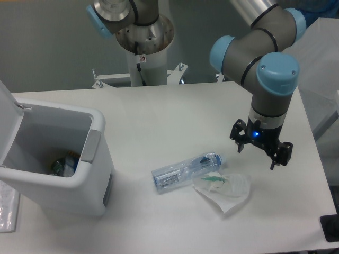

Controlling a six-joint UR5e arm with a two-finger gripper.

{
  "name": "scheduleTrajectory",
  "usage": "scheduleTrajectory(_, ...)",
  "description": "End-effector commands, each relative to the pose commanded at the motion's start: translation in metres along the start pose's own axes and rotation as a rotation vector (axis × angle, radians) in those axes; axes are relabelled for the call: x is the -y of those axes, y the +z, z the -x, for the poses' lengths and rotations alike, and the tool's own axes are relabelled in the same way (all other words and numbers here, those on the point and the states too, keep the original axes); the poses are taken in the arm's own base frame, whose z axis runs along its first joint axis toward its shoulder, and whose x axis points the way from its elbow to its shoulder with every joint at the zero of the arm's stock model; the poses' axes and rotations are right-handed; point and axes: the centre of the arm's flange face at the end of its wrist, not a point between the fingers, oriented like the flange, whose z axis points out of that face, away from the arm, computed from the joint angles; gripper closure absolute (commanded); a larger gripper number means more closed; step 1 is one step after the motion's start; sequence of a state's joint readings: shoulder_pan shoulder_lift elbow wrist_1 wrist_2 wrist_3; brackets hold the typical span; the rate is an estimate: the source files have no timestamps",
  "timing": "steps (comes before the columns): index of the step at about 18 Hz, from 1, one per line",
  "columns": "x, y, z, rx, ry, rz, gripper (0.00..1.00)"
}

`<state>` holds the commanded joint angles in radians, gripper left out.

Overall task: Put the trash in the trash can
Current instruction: 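Move the gripper down over the crumpled clear plastic bag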

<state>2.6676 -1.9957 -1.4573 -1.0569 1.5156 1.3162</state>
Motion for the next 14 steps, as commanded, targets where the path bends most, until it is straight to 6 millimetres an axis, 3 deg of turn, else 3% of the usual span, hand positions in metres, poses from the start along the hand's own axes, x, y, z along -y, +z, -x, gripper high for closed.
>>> scheduleTrajectory(7, 0.007, 0.008, -0.009, -0.02, 0.011, -0.002, 0.0)
scheduleTrajectory(10, 0.005, 0.026, -0.029, -0.061, 0.008, -0.006, 0.0)
scheduleTrajectory(12, 0.021, 0.025, -0.046, -0.051, 0.0, -0.028, 0.0)
scheduleTrajectory(14, 0.032, 0.022, -0.05, -0.048, -0.103, -0.032, 0.0)
